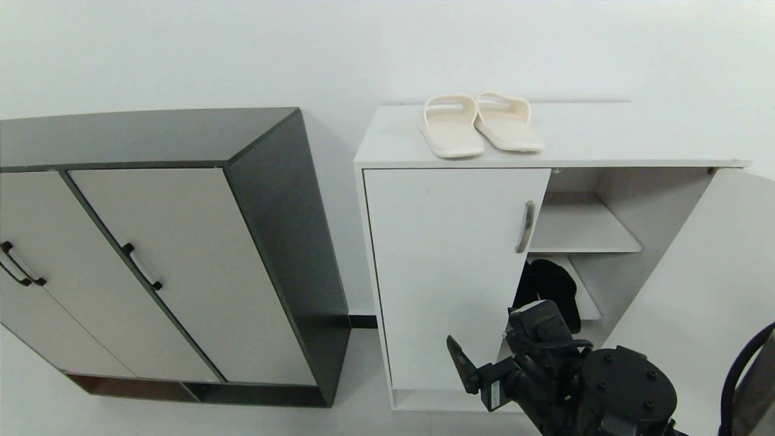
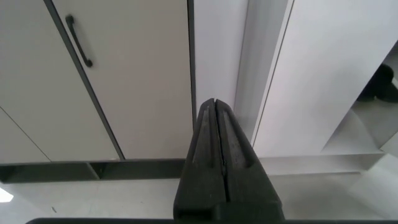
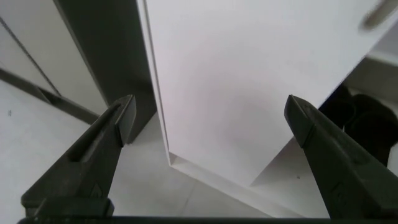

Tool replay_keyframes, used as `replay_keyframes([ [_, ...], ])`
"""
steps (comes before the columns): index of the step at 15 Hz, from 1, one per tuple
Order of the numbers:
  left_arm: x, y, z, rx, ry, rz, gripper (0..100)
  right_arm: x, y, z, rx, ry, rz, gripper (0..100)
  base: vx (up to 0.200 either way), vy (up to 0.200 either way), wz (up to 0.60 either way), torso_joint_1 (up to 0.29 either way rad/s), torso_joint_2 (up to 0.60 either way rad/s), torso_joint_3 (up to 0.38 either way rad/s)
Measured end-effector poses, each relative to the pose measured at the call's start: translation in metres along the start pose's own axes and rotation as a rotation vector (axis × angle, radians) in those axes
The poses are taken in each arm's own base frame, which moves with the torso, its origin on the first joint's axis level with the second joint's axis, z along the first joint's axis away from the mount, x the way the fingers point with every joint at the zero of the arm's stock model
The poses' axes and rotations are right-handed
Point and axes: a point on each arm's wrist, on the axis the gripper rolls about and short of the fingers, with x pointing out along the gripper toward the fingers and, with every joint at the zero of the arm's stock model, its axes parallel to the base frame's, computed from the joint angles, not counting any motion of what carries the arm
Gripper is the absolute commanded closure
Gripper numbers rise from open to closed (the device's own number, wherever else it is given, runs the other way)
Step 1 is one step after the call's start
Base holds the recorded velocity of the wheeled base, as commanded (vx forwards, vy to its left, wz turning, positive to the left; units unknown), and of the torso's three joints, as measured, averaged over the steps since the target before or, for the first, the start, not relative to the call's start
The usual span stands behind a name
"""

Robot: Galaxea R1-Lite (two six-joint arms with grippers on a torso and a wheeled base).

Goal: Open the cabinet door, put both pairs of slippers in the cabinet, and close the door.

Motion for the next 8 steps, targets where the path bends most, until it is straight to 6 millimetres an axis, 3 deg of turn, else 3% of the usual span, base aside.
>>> replay_keyframes([
  [8,0.0,0.0,0.0001,0.0,0.0,0.001,100,-0.0004,-0.0005,-0.0005,-0.001,0.002,-0.001,0,0.0,0.0,0.0,0.192,-0.49,-0.316],
])
